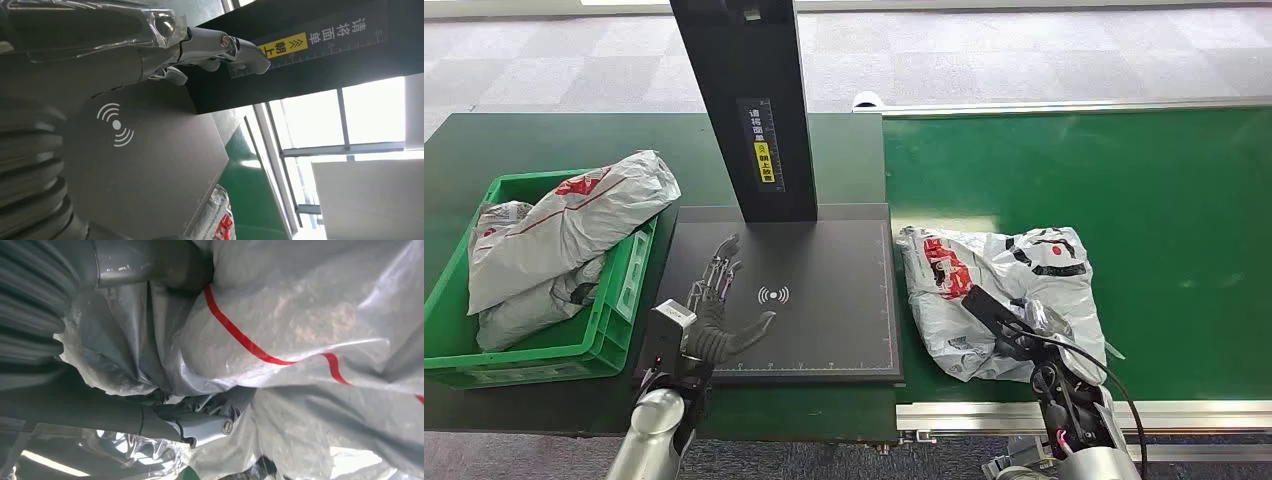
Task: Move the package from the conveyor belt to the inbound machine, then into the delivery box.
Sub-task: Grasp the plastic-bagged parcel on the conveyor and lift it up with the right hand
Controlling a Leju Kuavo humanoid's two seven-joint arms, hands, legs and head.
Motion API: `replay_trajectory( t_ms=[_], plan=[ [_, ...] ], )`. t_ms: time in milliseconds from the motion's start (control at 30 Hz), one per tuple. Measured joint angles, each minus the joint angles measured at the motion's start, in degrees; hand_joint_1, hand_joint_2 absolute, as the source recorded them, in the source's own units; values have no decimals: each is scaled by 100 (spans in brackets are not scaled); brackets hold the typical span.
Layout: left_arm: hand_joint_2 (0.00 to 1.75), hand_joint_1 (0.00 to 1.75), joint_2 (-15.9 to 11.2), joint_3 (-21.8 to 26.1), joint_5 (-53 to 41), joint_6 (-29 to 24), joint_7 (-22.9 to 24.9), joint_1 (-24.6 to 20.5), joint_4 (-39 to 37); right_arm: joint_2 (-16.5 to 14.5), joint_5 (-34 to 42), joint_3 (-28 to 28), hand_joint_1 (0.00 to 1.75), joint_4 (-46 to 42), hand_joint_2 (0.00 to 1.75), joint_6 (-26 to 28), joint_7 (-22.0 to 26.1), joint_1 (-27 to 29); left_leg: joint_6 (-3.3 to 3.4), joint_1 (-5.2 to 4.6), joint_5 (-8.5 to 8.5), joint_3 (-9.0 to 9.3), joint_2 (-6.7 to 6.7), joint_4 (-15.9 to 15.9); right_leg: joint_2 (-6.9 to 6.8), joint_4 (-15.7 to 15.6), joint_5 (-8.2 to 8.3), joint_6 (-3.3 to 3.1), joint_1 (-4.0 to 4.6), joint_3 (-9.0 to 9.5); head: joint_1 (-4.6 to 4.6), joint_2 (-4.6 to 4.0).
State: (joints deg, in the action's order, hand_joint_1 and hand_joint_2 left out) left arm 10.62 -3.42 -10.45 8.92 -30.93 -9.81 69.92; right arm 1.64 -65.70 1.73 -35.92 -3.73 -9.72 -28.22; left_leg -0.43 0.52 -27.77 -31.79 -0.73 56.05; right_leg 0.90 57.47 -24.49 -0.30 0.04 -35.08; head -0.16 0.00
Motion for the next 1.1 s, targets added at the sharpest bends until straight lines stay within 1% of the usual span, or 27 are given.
replay_trajectory(
  t_ms=[67,200,267,433,500,600,667,767,900,1000,1100],
  plan=[
    [175,0,1,7,0,-1,1,0,0,0,1,5,175,4,175,-27,45,-11,0,0,0,0,0,0,0,0,0,0,0,0,0,0],
    [175,0,2,30,0,-9,2,-2,0,-2,15,11,175,13,175,-161,295,-31,0,0,0,0,0,0,0,0,0,0,0,0,0,-1],
    [175,0,2,38,7,-10,2,1,8,-6,84,8,175,6,175,-164,608,-22,0,1,0,-2,0,0,0,0,0,0,0,0,1,-1],
    [175,0,0,56,58,-4,-8,73,123,-40,467,-42,175,-247,175,-22,1614,118,0,1,0,-5,-1,-1,0,0,0,0,0,-2,-1,0],
    [175,0,0,78,59,5,-25,147,207,-53,752,-94,175,-547,175,72,2043,227,0,1,-1,-6,-1,-1,1,0,0,0,1,-3,0,-1],
    [175,0,-1,128,59,9,-52,250,351,-92,1357,-159,175,-1217,175,269,2665,400,0,1,-1,-8,1,-1,5,1,0,0,1,-6,-1,0],
    [175,0,0,163,59,11,-64,293,438,-155,1720,-180,175,-1717,175,452,2948,491,0,1,-1,-8,1,-1,5,1,0,0,1,-7,-1,0],
    [175,0,0,195,59,26,-70,342,538,-241,1964,-219,175,-2380,175,575,3055,562,-1,1,0,-7,1,-1,3,1,-1,-1,2,-7,-1,-1],
    [175,0,1,221,55,22,-82,381,610,-303,2092,-252,175,-2855,175,691,3175,654,0,1,1,-6,1,-1,2,1,0,0,1,-5,1,0],
    [175,0,20,260,-14,-166,-183,397,663,-393,2471,-208,175,-3230,175,1040,3454,789,0,0,1,-7,0,0,2,1,0,0,0,-6,1,0],
    [175,0,73,322,-48,-403,-273,406,788,-561,3125,-51,175,-3907,175,1467,3780,982,0,0,-1,-8,-1,0,1,1,-2,1,0,-7,-1,0]
  ],
)
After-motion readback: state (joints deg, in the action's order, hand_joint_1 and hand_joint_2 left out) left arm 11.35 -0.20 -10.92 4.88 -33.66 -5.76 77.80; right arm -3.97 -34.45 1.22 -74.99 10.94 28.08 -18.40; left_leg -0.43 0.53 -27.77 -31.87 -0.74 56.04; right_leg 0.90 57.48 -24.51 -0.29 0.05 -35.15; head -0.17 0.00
